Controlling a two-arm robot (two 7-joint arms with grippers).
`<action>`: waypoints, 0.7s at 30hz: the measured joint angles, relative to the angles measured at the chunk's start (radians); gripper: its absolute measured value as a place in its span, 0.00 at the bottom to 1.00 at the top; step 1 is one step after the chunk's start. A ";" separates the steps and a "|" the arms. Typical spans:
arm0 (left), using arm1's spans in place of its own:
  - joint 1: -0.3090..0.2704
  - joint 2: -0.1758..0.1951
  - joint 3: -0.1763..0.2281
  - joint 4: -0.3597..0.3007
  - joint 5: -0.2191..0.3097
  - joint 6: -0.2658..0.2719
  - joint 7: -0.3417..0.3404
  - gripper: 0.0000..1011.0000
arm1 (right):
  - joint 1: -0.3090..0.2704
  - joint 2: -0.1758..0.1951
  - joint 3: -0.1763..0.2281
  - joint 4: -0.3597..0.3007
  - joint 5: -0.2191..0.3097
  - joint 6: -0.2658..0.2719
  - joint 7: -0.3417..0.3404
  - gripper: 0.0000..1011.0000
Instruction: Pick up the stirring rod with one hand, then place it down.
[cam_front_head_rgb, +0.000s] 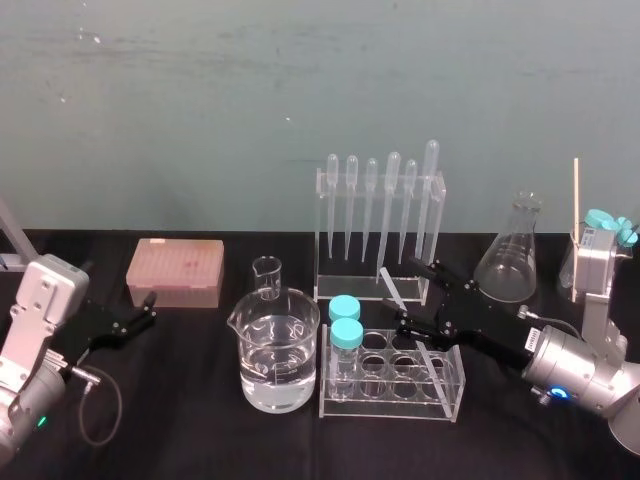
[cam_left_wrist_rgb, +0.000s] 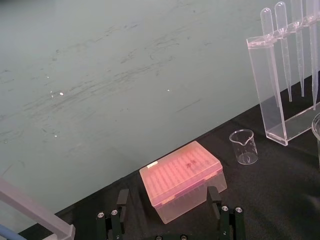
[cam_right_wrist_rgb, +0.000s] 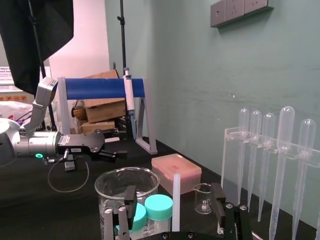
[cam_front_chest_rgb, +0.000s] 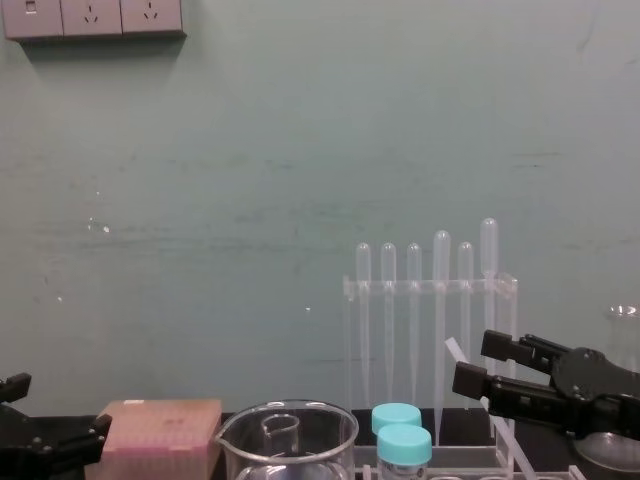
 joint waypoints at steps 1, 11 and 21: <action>0.000 0.000 0.000 0.000 0.000 0.000 0.000 0.99 | -0.001 0.001 0.000 -0.004 -0.004 -0.005 -0.001 0.94; 0.000 0.000 0.000 0.000 0.000 0.000 0.000 0.99 | -0.046 0.015 0.053 -0.128 -0.058 -0.077 -0.146 0.99; 0.000 0.000 0.000 0.000 0.000 0.000 0.000 0.99 | -0.109 0.034 0.154 -0.204 -0.178 0.029 -0.482 0.99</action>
